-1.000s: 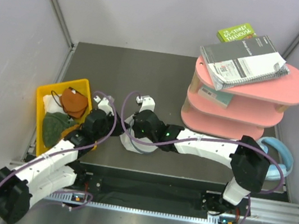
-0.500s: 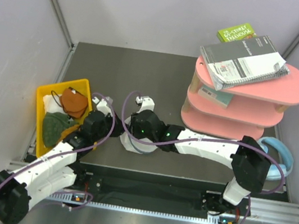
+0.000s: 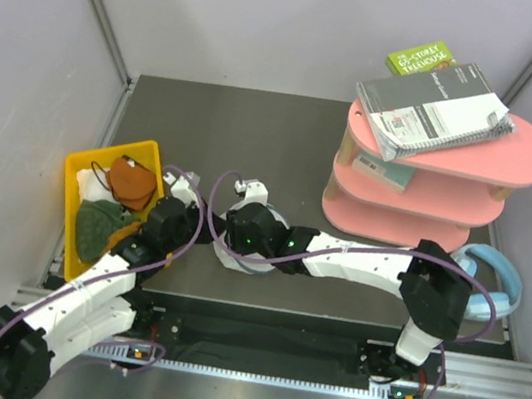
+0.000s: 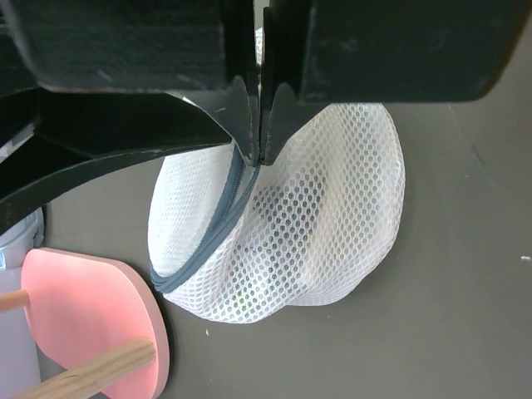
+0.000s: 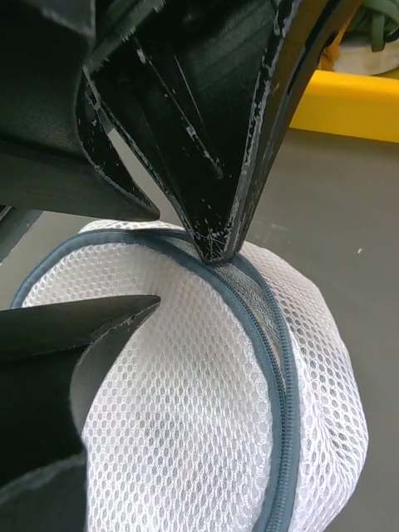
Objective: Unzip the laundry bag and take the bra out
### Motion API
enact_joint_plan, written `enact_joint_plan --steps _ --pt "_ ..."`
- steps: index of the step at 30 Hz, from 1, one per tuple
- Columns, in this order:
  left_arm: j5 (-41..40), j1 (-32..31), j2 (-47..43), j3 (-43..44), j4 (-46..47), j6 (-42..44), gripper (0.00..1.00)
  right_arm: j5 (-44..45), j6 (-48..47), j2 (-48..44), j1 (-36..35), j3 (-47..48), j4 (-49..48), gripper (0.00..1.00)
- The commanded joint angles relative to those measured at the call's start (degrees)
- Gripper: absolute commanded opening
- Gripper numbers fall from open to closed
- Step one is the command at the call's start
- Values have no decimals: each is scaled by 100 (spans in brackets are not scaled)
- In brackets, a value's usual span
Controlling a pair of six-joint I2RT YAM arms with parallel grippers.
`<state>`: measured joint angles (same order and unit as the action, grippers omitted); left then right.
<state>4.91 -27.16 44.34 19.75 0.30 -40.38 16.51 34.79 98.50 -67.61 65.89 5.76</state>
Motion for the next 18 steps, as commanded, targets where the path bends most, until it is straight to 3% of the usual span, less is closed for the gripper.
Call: enact_joint_plan --steps 1,6,11,18 --pt "-25 18 -101 47 190 30 0 256 20 134 -50 293 65 40" --pt "-69 26 -153 29 138 30 0 467 2 100 -50 285 101 18" --pt "-165 26 -136 12 102 30 0 607 -7 -102 -50 223 127 1" --pt "-438 70 -92 91 -275 -40 0 643 2 -550 -50 -49 13 0"
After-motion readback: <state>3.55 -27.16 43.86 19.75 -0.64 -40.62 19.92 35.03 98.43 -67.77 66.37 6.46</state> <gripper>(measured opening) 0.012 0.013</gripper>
